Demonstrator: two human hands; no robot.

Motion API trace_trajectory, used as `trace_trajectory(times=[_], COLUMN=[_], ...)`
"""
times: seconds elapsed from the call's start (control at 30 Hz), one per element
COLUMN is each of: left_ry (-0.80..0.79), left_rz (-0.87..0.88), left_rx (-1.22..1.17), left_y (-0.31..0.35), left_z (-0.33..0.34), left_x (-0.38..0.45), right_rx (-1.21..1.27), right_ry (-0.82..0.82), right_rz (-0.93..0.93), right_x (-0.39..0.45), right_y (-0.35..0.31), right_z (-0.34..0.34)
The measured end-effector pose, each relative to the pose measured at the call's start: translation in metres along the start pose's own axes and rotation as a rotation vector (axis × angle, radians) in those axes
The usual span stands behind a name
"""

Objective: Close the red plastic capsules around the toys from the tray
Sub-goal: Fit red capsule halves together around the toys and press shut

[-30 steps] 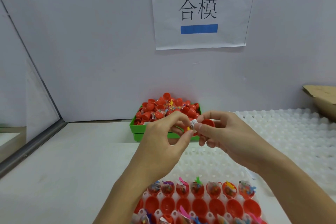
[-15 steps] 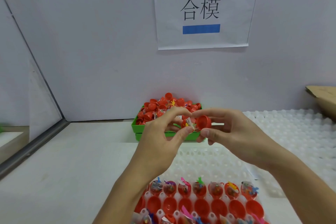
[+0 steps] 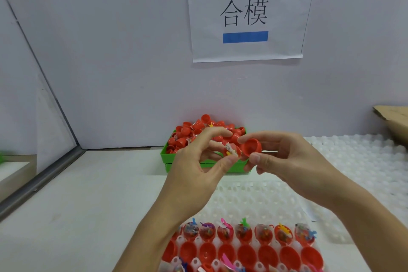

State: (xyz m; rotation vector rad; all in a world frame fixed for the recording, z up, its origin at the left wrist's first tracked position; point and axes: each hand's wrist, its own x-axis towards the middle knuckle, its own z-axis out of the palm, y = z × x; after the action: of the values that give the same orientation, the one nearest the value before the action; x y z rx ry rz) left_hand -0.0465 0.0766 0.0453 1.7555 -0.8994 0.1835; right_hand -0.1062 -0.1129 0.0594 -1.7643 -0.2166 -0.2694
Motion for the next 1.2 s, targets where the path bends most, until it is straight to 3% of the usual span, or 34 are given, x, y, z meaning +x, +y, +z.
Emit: trace_trajectory(times=[0.33, 0.6, 0.73, 1.2], left_ry=[0.126, 0.07, 0.12, 0.202], left_rz=[0.056, 0.084, 0.114, 0.087], left_rx=[0.091, 0.13, 0.203, 0.138], left_y=[0.007, 0.012, 0.012, 0.01], left_z=[0.006, 0.002, 0.005, 0.005], left_x=[0.0, -0.002, -0.002, -0.001], right_rx=[-0.048, -0.005, 0.0, 0.047], right_ry=[0.011, 0.082, 0.095, 0.064], right_rz=[-0.021, -0.035, -0.047, -0.102], right_x=[-0.001, 0.0, 0.001, 0.0], right_y=[-0.005, -0.006, -0.004, -0.006], right_z=[0.005, 0.006, 0.008, 0.009])
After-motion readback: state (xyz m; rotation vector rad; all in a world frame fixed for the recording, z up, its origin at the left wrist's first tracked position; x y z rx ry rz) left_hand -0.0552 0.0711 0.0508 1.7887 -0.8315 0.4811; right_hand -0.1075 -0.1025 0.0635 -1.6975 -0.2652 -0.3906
